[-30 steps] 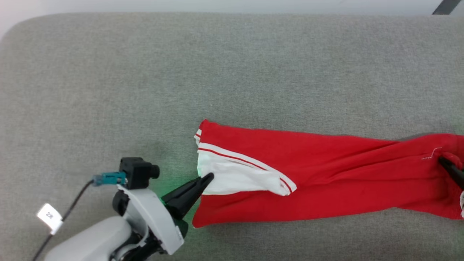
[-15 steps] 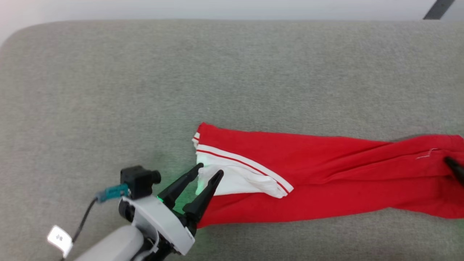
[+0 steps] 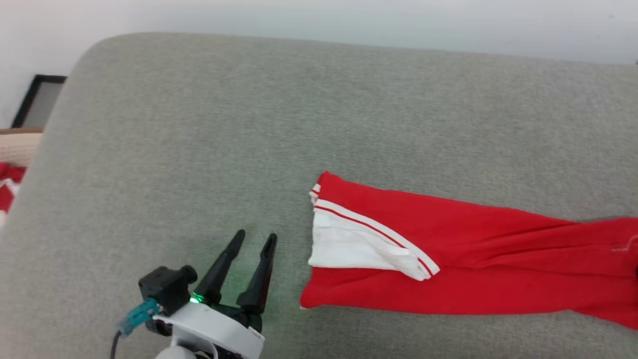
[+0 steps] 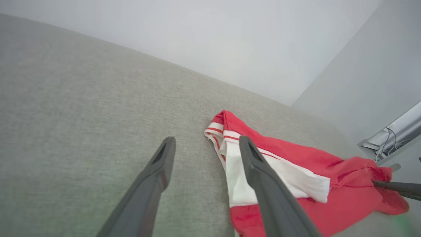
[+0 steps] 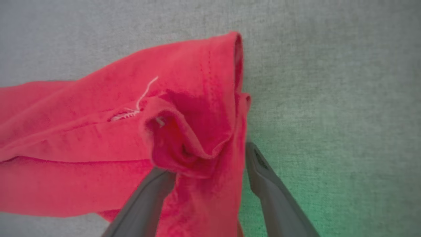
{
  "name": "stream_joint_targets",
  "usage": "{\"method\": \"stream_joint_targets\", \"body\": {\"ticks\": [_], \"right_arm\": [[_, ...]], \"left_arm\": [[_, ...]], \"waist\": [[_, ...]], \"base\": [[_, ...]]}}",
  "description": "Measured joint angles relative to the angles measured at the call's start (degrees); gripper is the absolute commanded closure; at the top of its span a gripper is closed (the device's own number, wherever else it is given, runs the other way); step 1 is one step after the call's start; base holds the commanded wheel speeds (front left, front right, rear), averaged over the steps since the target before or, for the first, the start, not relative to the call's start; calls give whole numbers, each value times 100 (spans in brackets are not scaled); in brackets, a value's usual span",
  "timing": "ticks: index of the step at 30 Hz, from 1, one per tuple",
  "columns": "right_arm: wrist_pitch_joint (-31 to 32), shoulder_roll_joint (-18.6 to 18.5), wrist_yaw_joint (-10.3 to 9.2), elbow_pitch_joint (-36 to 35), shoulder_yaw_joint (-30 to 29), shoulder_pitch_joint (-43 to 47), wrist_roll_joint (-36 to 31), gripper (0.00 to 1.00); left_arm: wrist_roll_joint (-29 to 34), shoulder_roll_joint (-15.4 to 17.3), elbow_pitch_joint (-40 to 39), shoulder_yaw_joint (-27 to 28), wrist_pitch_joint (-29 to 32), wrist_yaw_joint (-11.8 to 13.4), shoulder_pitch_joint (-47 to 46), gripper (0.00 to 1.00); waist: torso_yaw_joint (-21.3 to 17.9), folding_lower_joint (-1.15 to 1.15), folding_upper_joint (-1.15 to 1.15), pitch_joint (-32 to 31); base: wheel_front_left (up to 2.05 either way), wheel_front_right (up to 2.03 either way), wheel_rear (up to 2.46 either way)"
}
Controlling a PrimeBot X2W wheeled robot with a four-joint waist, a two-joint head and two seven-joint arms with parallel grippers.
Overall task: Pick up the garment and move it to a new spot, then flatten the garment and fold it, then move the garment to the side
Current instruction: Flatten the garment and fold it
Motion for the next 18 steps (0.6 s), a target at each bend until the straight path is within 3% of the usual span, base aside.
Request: {"method": "stream_joint_targets", "body": {"ticks": [8,14,15,16,17,18], "right_arm": [[503,293,-1,209,-75,-144,-178,0],[698,590,-1,416,-20,-473,-558,0],[700,645,-1,465,-27,-531,-591,54],[701,691,-1,501,-30,-589,-641,78],[694,728,0,521,-37,-634,-695,95],[615,772,0,566,-80,-677,-746,100]], "left_arm": [[2064,-456,-70,1106,-1,-7,288,0],[2878,-762,-196,1658,0,-35,469,0],[2955,-808,-201,1716,-1,-49,491,0],[3003,-837,-201,1742,0,-63,509,0],[3069,-864,-229,1777,0,-75,524,0],[3142,-892,-260,1826,0,-91,525,0]], "waist": [[235,0,0,-188],[163,0,0,-217],[143,0,0,-211],[123,0,0,-202],[103,0,0,-193],[82,0,0,-181]], "base": [[0,0,0],[0,0,0],[0,0,0],[0,0,0],[0,0,0],[0,0,0]]}}
